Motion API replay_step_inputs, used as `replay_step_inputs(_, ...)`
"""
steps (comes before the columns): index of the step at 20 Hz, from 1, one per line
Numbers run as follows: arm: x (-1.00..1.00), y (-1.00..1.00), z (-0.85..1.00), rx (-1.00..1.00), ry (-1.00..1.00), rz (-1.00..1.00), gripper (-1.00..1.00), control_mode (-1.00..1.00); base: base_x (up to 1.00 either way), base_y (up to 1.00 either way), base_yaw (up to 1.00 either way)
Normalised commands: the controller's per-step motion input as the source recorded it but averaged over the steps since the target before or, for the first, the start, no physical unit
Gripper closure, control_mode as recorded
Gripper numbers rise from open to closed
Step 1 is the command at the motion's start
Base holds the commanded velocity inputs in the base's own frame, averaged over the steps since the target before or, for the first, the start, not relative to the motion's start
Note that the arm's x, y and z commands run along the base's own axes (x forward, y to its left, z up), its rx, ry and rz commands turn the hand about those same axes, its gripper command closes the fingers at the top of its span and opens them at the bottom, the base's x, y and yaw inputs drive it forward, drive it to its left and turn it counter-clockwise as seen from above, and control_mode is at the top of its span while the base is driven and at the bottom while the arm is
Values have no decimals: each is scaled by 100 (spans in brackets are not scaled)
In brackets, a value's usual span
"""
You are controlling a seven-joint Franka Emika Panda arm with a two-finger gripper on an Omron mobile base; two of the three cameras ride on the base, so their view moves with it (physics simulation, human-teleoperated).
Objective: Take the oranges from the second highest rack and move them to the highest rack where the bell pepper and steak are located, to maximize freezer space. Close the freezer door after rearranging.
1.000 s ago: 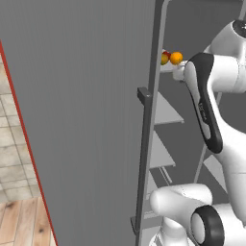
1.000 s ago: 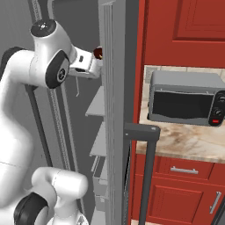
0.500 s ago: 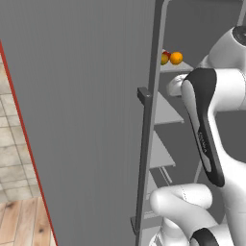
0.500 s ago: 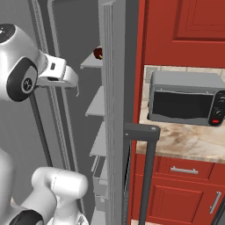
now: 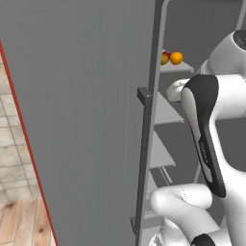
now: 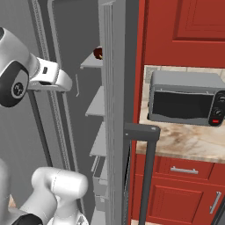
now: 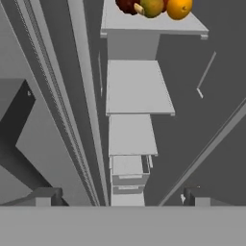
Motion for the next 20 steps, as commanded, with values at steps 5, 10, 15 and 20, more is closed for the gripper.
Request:
replay_step_inputs(5, 0, 0, 0, 0, 0, 0, -100, -100, 0, 0, 0)
replay_step_inputs(10, 0, 0, 0, 0, 0, 0, -100, 100, -26, 0, 0)
replay_step_inputs(15, 0, 0, 0, 0, 0, 0, -100, 100, -79, 0, 1)
replay_step_inputs(20, 0, 0, 0, 0, 0, 0, -100, 100, -85, 0, 1)
